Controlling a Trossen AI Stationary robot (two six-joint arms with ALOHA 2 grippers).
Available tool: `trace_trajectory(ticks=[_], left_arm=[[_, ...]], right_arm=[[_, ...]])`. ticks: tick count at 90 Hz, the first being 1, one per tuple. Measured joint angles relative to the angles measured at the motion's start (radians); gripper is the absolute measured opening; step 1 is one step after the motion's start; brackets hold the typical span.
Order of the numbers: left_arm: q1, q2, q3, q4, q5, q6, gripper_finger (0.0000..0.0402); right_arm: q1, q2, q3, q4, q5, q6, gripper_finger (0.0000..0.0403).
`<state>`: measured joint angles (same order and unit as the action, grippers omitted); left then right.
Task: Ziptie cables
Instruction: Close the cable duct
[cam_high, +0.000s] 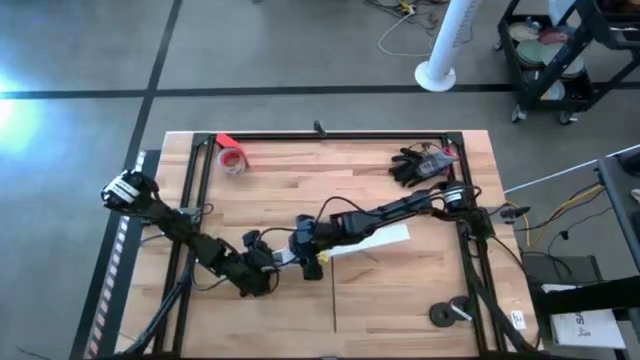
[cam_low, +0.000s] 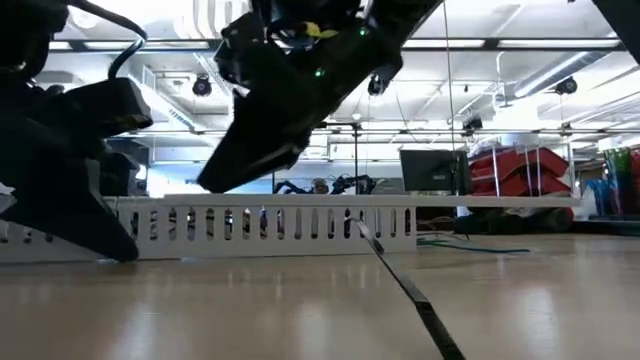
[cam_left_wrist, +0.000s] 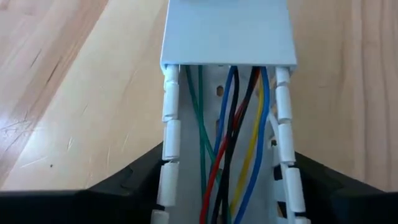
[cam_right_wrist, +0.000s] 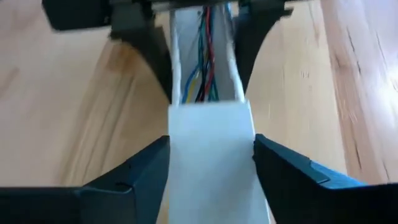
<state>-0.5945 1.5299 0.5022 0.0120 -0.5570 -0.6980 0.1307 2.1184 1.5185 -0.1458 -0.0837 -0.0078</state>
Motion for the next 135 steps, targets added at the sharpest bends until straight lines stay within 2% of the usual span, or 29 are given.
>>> trace_trajectory(ticks=[18,32,58,80,99,112,125,135], left_arm=[[0.002,0.015,0.000,0.013,-0.001,0.000,0.0231],[0.002,0.015,-0.001,0.017,0.001,0.004,0.0223],[0.002,0.016,-0.003,0.022,0.008,0.003,0.0231],[0.002,0.016,-0.005,0.023,0.009,0.005,0.0222],[0.004,0.016,-0.006,0.030,0.006,0.011,0.0230],[0.006,0.017,-0.007,0.039,-0.004,0.029,0.0220],[0.008,0.017,-0.008,0.052,-0.009,0.039,0.0227],[0.008,0.018,-0.008,0.060,-0.013,0.040,0.0227]], right_arm=[[0.000,0.007,-0.001,0.001,0.001,0.024,0.0309],[-0.002,0.046,-0.002,0.003,0.039,0.034,0.0333],[-0.004,0.047,-0.002,0.015,0.055,0.027,0.0294],[-0.004,0.045,-0.002,0.021,0.050,0.035,0.0265],[0.000,0.045,-0.003,0.032,0.046,0.023,0.0220],[0.002,0.048,-0.004,0.051,0.050,0.047,0.0221],[0.001,0.066,-0.004,0.084,0.049,0.073,0.0247],[0.002,0.087,-0.001,0.124,-0.008,0.046,0.0248]])
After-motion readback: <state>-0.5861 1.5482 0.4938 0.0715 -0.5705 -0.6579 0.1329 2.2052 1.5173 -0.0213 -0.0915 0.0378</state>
